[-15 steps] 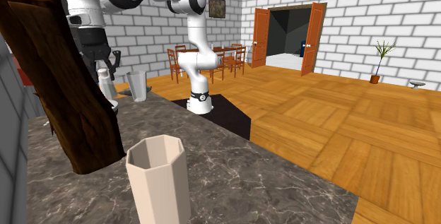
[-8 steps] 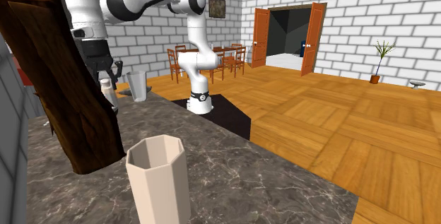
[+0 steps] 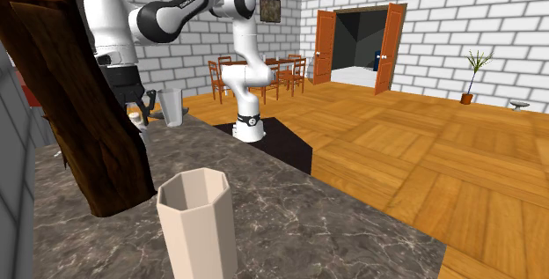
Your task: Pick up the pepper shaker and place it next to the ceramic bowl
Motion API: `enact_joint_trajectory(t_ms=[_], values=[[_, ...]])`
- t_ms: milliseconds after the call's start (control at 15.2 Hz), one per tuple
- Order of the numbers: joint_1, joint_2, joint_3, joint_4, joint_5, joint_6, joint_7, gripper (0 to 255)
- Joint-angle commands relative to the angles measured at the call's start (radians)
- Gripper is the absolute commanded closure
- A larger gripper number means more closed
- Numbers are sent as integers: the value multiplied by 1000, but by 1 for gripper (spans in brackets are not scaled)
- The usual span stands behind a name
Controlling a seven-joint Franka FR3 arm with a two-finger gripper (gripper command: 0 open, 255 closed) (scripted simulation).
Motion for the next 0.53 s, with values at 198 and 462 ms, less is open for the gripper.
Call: enact_joint_trajectory(t_ms=[198, 462], values=[[-2, 29, 1, -38, 20, 62, -18, 255], [-4, 54, 2, -65, 39, 111, -35, 255]])
